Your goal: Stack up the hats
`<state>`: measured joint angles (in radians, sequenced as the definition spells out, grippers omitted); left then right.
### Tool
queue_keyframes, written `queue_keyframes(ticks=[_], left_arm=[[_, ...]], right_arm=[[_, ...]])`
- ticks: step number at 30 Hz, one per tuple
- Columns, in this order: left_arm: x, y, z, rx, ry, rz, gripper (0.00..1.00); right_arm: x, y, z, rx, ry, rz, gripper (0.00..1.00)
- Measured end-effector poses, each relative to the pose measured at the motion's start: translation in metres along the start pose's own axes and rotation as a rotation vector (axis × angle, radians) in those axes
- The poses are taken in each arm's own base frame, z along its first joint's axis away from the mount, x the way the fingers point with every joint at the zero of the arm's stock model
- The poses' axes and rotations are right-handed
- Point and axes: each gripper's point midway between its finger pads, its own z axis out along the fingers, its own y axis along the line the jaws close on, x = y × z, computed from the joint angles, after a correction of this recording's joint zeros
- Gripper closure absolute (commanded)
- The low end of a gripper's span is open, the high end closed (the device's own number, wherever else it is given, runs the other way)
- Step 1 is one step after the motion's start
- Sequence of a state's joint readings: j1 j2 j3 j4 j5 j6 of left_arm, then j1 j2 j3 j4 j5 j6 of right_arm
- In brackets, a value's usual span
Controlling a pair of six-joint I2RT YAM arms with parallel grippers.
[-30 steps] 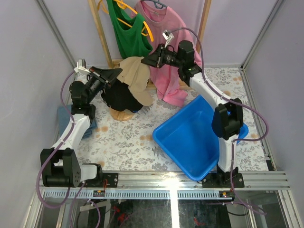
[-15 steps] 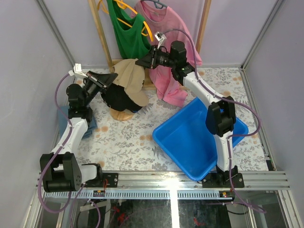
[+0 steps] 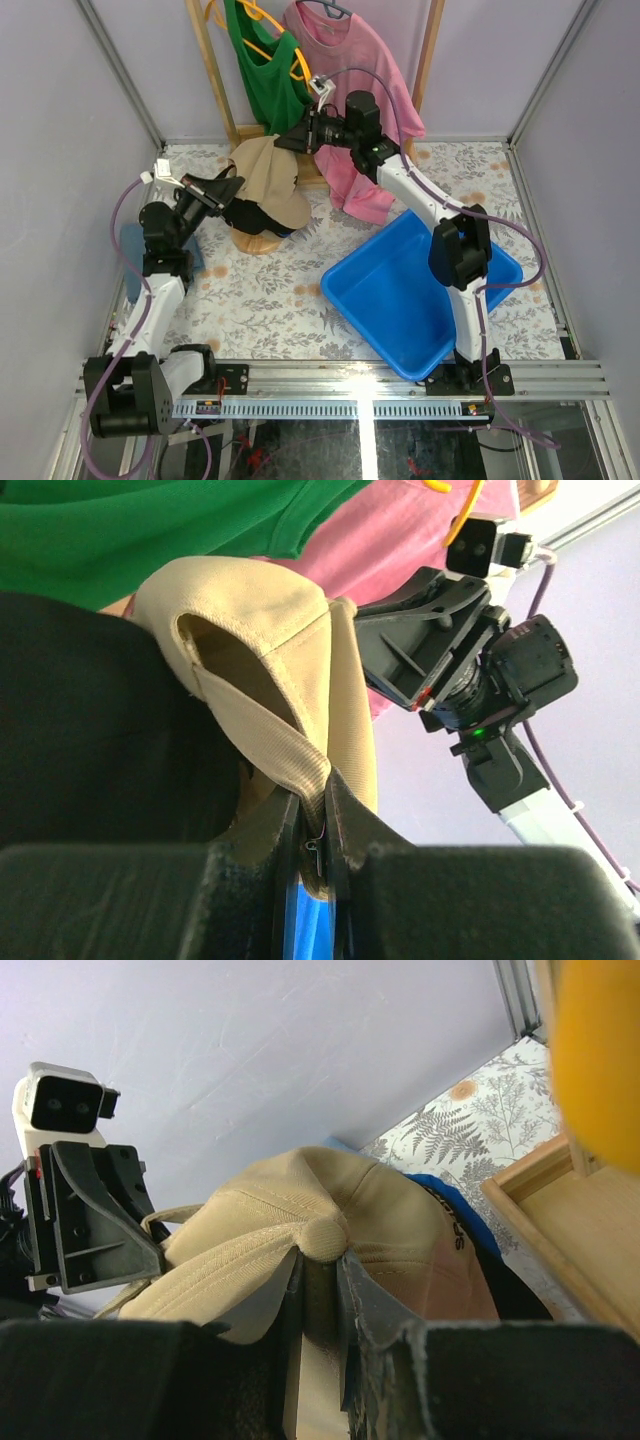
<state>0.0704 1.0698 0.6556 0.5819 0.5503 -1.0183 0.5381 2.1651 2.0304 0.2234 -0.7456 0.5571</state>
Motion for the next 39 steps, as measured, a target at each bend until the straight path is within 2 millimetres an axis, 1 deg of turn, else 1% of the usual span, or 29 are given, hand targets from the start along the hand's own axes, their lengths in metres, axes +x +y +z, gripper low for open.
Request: queue_keyframes(ticks=[5, 9, 15, 18, 21, 26, 30, 37, 39], left_arm=[[0.007, 0.013, -0.015, -0.038, -0.037, 0.004, 1.00], [0.013, 0.024, -0.027, -0.068, -0.072, -0.006, 1.00], [0.020, 0.038, -0.036, -0.101, -0.100, -0.041, 1.00], [0.021, 0.043, -0.038, -0.115, -0.114, -0.053, 1.00], [0.022, 0.045, -0.040, -0.123, -0.120, -0.064, 1.00], [0.021, 0.047, -0.041, -0.130, -0.128, -0.071, 1.00], [0.020, 0.046, -0.042, -0.135, -0.135, -0.071, 1.00], [0.019, 0.049, -0.044, -0.155, -0.149, -0.075, 1.00], [0.020, 0.052, -0.045, -0.162, -0.150, -0.078, 1.00]], right_arm=[[0.010, 0.009, 0.007, -0.014, 0.026, -0.011, 0.77], [0.018, 0.012, 0.010, -0.018, 0.043, -0.010, 0.70], [0.038, 0.003, 0.007, 0.011, 0.076, 0.016, 0.56], [0.044, -0.002, 0.002, 0.044, 0.079, 0.032, 0.49], [0.043, -0.006, -0.005, 0.080, 0.065, 0.046, 0.46], [0.032, -0.007, -0.016, 0.119, 0.022, 0.056, 0.44], [0.033, -0.009, -0.023, 0.150, 0.006, 0.086, 0.43], [0.033, -0.010, -0.026, 0.176, -0.002, 0.138, 0.40], [0.031, -0.009, -0.026, 0.182, 0.001, 0.145, 0.38]])
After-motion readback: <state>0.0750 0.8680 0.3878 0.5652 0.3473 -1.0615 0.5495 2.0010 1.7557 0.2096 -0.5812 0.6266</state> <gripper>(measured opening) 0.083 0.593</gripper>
